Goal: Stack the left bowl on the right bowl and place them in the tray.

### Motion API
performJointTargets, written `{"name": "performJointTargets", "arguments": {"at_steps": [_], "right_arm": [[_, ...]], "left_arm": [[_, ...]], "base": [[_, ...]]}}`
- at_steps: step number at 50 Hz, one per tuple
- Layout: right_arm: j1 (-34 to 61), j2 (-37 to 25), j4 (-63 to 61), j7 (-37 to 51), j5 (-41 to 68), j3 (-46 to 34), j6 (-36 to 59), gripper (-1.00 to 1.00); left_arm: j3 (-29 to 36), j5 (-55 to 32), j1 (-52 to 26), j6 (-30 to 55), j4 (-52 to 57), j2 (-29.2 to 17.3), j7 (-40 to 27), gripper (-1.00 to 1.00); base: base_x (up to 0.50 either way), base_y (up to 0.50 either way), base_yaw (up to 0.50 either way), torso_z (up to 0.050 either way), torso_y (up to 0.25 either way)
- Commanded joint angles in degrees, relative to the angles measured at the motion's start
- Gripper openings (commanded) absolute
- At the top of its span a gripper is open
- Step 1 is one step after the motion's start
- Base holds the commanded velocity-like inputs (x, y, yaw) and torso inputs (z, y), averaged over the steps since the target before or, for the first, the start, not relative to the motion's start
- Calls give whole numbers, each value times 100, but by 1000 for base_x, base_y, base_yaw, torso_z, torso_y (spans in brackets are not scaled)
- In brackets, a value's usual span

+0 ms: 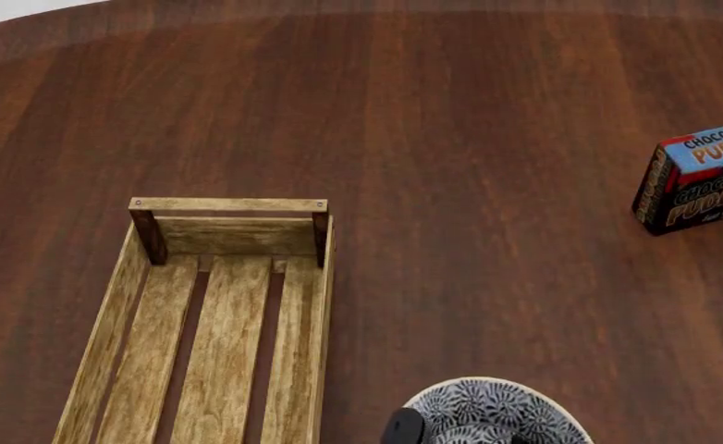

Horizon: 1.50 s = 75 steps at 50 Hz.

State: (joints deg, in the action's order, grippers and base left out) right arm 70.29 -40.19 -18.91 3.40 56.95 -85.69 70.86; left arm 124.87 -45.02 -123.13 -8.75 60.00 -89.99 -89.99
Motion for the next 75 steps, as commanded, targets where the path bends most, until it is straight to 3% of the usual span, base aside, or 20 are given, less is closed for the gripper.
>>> {"name": "performJointTargets", "arguments": {"at_steps": [1, 21, 33, 40, 54, 75], "right_arm": [[262, -133, -390, 221, 351, 239, 227, -100], [995, -363, -1172, 860, 1130, 826, 927, -100], [1653, -317, -1566, 1609, 2184, 1347, 1520, -100], [2210, -466, -1660, 2499, 3377, 1551, 1725, -100], [3889, -1340, -1809, 4572, 5993, 685, 1546, -100], [5301, -2772, -2397, 6405, 7993, -555, 1266, -100]], "left_arm": [[-87, -40, 40, -10, 0, 0, 0, 100], [-209, -59, 148, -85, 0, 0, 0, 100], [-265, -26, 224, -98, 0, 0, 0, 100], [-284, 23, 276, -145, 0, 0, 0, 100], [-313, 101, 383, -210, 0, 0, 0, 100], [-362, 207, 528, -330, 0, 0, 0, 100]], "base": [[0, 0, 0, 0, 0], [0, 0, 0, 0, 0], [0, 0, 0, 0, 0], [0, 0, 0, 0, 0], [0, 0, 0, 0, 0], [0, 0, 0, 0, 0]]}}
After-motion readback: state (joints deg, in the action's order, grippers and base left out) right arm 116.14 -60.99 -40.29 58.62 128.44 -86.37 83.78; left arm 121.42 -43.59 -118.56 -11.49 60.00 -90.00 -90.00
